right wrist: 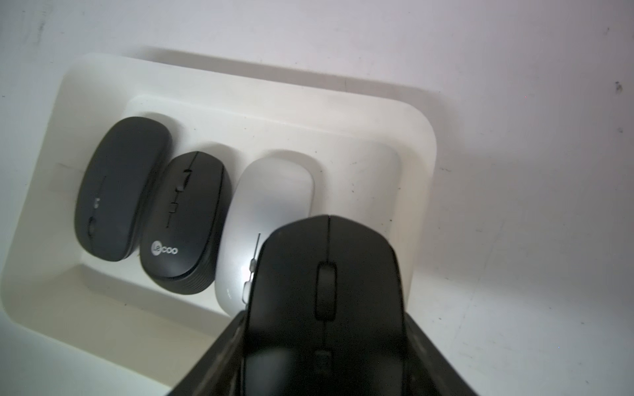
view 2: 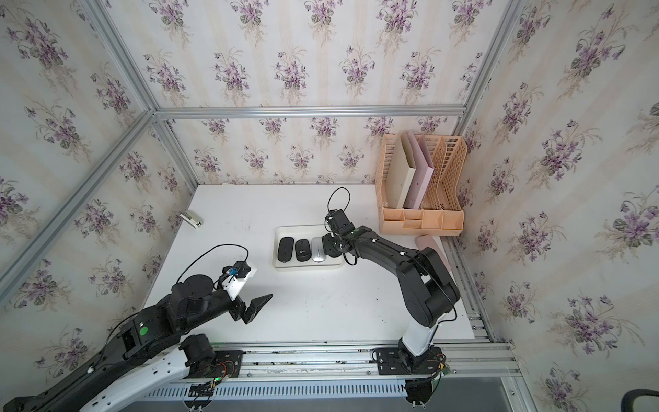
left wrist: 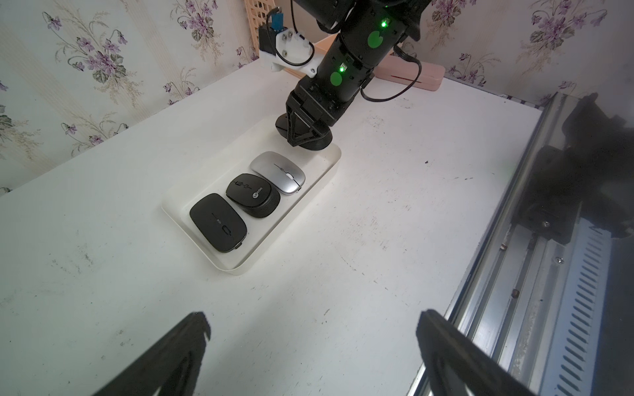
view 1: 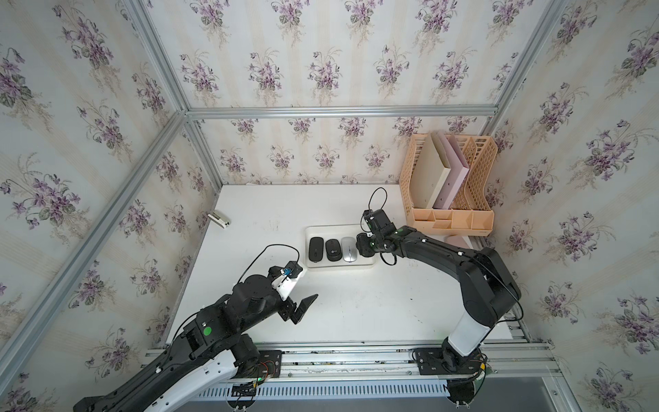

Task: Put the mouse in the storage box
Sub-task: Place the mouse in the storage box.

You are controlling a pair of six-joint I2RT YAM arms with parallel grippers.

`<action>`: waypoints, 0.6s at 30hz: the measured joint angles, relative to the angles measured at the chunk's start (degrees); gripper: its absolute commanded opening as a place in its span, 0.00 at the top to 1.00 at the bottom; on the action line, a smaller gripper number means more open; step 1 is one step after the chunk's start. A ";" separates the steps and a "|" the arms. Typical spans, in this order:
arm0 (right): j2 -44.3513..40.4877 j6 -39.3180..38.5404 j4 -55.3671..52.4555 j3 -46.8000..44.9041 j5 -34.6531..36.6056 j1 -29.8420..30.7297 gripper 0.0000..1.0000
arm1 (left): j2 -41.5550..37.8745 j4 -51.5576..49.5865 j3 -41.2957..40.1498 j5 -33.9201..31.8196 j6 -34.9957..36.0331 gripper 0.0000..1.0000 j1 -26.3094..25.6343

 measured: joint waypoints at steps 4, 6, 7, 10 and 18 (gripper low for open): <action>2.67 0.42 0.55 0.33 0.96 0.02 0.48 | 0.04 0.00 0.00 -0.11 0.00 0.01 0.00; 3.50 0.96 1.27 0.33 1.46 0.07 0.48 | 0.04 0.00 0.00 -0.13 0.00 0.01 0.00; 3.78 1.44 1.53 0.35 1.55 0.09 0.48 | 0.04 0.00 0.00 -0.13 0.00 0.01 0.00; 4.85 1.73 2.25 0.66 1.88 0.11 0.45 | 0.11 0.00 0.09 -0.15 0.00 0.01 0.00; 7.91 3.19 3.26 2.29 3.02 0.44 0.38 | 0.15 -0.02 0.13 -0.33 0.00 0.01 0.00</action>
